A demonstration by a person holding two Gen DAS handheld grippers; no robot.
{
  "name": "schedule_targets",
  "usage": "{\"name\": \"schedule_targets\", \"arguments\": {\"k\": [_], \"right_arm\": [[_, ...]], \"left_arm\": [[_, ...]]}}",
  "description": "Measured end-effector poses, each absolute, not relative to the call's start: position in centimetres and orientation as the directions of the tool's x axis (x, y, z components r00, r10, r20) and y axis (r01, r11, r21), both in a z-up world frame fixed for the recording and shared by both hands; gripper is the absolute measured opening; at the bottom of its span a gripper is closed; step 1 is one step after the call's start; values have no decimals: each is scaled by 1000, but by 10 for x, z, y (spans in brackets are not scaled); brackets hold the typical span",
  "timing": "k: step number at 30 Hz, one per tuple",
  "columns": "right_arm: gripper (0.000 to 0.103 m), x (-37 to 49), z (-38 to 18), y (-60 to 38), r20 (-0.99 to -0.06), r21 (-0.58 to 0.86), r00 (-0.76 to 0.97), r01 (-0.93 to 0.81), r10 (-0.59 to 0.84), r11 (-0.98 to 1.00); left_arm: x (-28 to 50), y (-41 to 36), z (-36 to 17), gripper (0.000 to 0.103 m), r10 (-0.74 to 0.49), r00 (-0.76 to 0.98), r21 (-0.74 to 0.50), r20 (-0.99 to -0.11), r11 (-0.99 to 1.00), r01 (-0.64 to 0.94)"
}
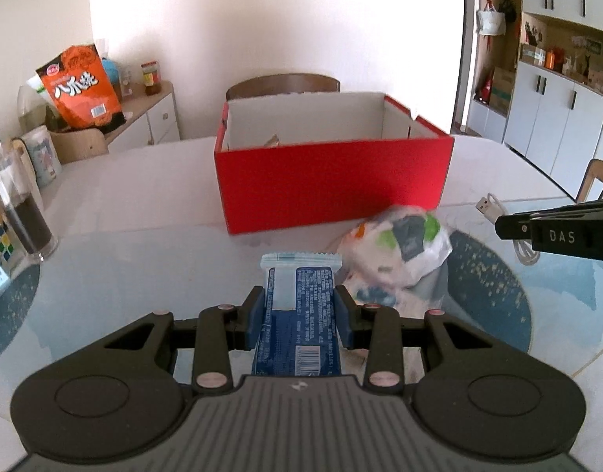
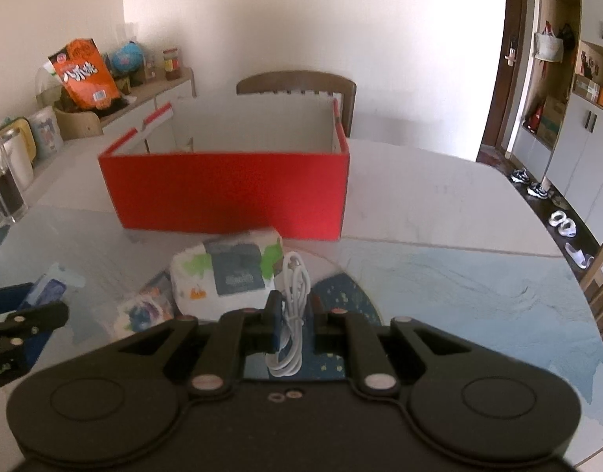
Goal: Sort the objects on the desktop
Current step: 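Lift and carry the wrapped bar and USB cable over the red box with both tools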
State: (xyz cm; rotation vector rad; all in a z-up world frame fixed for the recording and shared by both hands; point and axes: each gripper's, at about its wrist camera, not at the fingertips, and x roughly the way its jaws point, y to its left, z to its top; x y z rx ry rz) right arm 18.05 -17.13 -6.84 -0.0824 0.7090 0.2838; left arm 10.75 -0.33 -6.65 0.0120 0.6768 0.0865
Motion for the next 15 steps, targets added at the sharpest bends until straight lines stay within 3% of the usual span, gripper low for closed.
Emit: {"name": "schedule_targets", "arguments": {"k": [15], "right_arm": [[12,184,-10,-174,-593,58,760,-289,266,956]], "left_arm": [[135,-13,-10,36,46,806,18,-591,999,-44]]}}
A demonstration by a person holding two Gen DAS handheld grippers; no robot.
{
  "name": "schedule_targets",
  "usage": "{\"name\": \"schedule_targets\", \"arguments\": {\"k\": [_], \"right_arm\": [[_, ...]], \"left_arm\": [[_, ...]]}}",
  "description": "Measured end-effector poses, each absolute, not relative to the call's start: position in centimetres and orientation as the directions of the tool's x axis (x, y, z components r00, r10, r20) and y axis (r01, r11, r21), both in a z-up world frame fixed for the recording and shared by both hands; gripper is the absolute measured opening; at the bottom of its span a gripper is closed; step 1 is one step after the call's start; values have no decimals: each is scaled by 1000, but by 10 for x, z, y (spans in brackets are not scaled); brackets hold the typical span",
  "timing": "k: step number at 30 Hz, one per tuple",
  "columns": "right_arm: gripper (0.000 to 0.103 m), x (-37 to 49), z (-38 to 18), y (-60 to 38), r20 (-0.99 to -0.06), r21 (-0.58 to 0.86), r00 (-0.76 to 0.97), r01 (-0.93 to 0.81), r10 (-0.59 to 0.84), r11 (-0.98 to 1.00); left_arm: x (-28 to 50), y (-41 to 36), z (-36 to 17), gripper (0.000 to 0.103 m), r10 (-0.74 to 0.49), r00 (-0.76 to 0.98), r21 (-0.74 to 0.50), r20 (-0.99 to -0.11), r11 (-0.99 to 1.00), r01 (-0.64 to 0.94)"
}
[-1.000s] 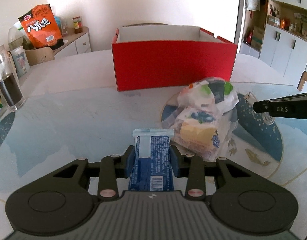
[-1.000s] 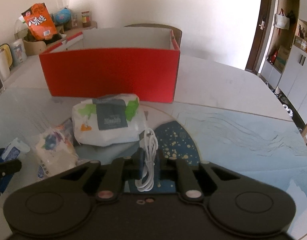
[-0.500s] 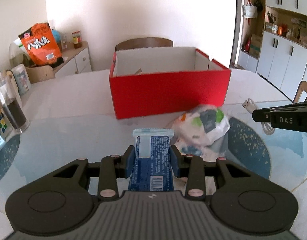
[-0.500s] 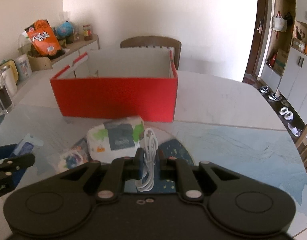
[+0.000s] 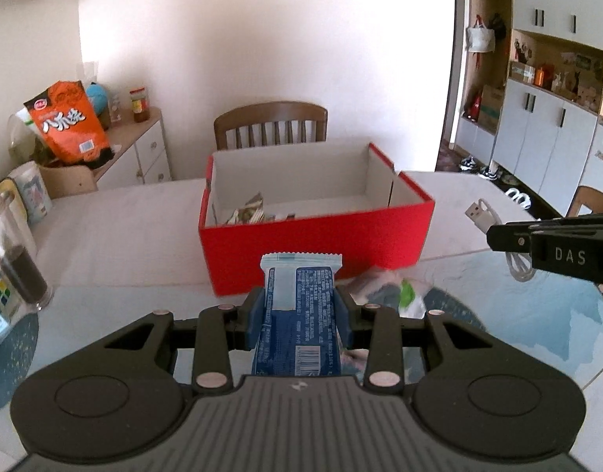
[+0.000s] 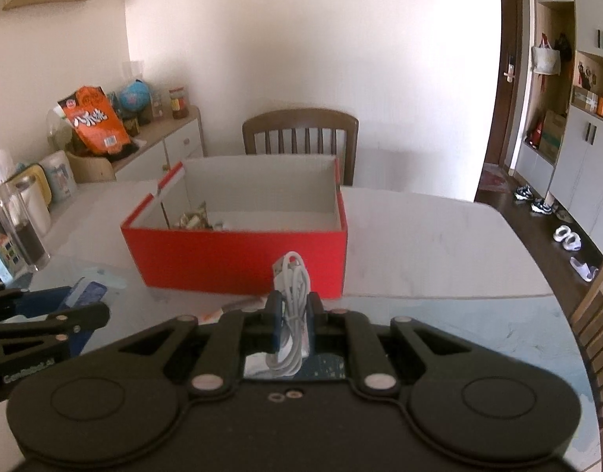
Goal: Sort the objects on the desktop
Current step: 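Lift and carry the wrapped bar and USB cable over the red box with both tools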
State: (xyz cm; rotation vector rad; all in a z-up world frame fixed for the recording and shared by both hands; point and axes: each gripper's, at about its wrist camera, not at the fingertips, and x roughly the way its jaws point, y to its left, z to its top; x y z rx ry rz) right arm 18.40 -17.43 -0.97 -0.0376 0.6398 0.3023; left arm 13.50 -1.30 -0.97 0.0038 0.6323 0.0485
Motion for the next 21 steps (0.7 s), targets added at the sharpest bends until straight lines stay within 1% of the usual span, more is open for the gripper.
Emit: {"name": "schedule_targets", "arguments": {"k": [8,21], "right_arm": [[12,188,16,-172,-579,74,764,-300,286,951],[12,206,44,-158,-543,77,788,-296,290,952]], "left_arm": [[158,-11,15,35,23,821,-12,-570,999,-36],[195,0,39,36,-1,840,4,-543,1000,4]]}}
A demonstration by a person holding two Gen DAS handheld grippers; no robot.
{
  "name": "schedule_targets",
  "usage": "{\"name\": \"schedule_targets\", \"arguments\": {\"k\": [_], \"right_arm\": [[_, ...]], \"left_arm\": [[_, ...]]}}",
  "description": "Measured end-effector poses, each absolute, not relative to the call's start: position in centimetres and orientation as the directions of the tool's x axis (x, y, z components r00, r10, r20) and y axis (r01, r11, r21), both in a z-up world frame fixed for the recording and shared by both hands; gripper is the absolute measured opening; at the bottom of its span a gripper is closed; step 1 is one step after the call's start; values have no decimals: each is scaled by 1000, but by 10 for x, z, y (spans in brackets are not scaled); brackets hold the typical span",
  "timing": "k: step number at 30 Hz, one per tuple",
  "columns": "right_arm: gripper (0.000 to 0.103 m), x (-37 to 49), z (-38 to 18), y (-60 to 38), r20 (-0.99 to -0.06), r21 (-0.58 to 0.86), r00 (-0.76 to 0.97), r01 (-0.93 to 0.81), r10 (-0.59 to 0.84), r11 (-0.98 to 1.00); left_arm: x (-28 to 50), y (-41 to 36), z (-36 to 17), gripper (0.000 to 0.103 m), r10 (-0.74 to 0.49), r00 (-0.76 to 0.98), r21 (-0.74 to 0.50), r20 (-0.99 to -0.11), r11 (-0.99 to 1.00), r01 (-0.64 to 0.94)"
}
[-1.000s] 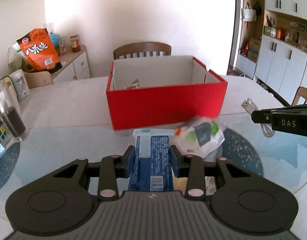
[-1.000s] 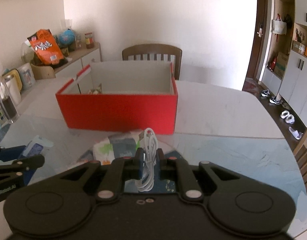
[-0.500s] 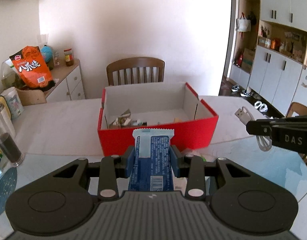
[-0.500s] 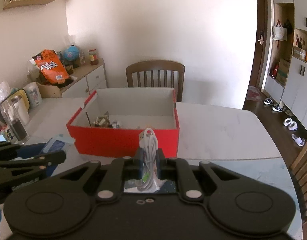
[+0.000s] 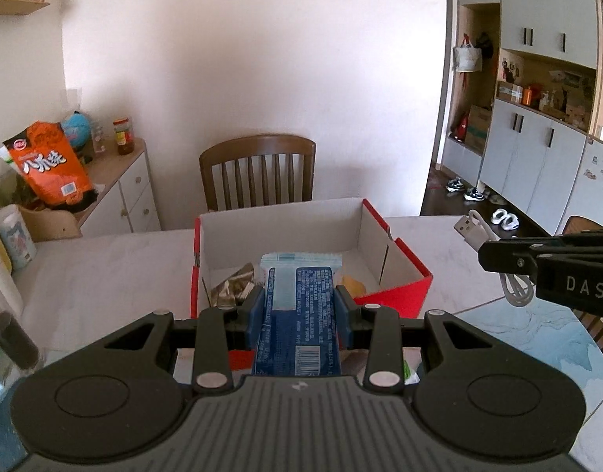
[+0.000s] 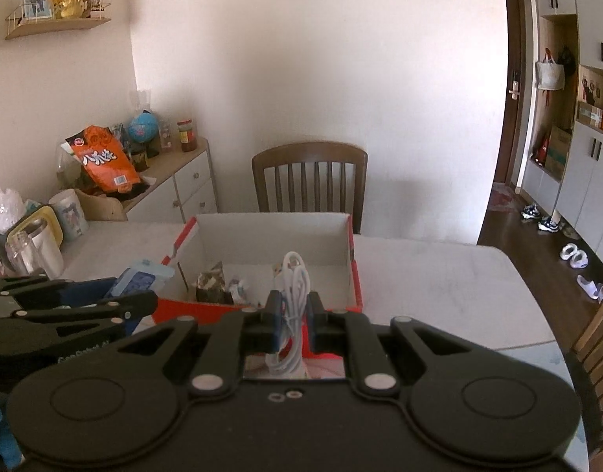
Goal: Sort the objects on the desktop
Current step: 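Lift and carry the wrapped bar and USB cable over the red box with both tools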
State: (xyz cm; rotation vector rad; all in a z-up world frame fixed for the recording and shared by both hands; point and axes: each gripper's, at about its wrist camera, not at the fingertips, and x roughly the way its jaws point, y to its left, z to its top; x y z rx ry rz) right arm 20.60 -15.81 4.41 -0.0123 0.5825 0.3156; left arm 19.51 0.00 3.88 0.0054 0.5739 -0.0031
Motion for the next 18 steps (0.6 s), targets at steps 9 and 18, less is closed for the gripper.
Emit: {"name": "schedule_targets", "arguments": {"k": [9,18], "right_arm": [[12,226,51,-147,-536,79,795,-287,284,955],[12,257,48,-135,-548,84,790,-276,276,957]], "left_arm": [[228,9,49,36,-33,837,-15,-546,999,30],[270,23,40,36,-40,819,-23,-573,999,33]]}}
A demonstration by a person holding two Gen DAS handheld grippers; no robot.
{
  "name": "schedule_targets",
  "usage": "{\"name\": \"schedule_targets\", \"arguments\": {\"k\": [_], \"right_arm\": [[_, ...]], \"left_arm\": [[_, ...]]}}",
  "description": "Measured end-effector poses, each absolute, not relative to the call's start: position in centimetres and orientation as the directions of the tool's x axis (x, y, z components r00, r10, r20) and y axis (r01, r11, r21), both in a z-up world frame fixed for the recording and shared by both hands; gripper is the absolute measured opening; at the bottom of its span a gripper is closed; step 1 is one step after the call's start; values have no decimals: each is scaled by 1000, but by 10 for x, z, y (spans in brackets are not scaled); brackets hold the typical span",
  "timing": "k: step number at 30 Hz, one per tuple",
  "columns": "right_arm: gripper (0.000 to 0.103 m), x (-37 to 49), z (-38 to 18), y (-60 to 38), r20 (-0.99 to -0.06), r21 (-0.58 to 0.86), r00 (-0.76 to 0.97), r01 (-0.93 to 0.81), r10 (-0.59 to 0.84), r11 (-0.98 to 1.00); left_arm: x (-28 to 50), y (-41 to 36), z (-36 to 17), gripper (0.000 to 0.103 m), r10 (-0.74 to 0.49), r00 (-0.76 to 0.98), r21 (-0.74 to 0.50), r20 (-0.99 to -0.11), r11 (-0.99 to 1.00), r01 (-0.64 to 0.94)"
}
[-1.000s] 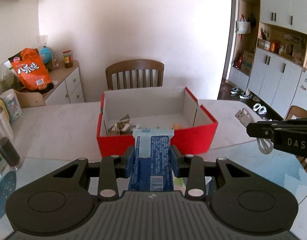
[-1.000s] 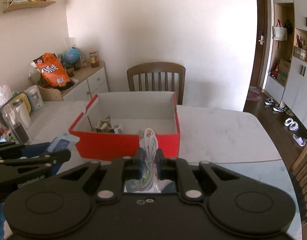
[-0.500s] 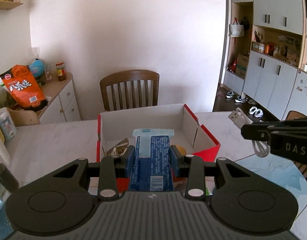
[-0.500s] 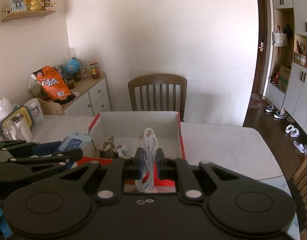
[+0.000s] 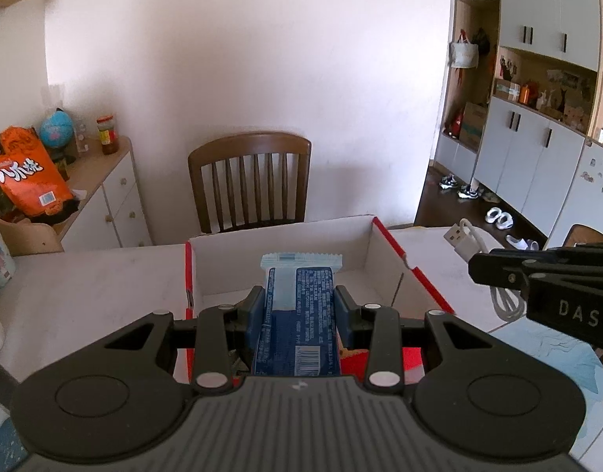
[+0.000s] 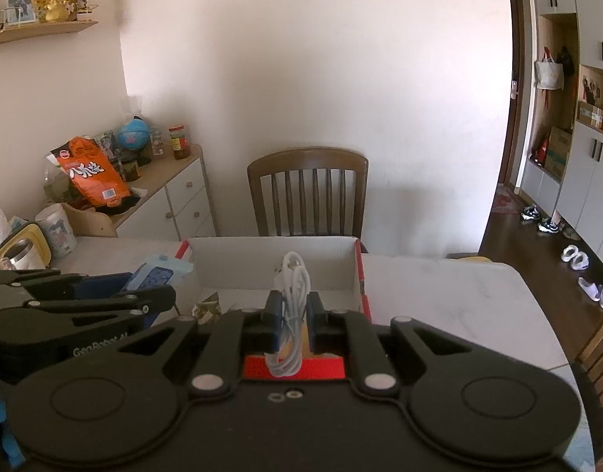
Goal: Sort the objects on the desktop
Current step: 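Lift and carry the wrapped bar and USB cable over the red box with both tools, then lower into the box and open the left tool while right tool releases the cable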
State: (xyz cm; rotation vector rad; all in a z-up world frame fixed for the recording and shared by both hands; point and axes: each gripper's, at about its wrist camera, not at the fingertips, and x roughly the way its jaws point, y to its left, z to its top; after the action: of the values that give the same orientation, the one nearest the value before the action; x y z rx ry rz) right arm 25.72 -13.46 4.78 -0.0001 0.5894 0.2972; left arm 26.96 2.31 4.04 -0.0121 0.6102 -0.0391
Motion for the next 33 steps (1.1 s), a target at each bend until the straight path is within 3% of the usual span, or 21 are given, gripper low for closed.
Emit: {"name": "schedule_targets", "arguments": {"k": [33], "right_arm": [[12,356,-20,-109,-675,110,695,-238,248,965]], "left_arm": [[376,51,-31,36,-80,684,-48,-725,997,66]]}}
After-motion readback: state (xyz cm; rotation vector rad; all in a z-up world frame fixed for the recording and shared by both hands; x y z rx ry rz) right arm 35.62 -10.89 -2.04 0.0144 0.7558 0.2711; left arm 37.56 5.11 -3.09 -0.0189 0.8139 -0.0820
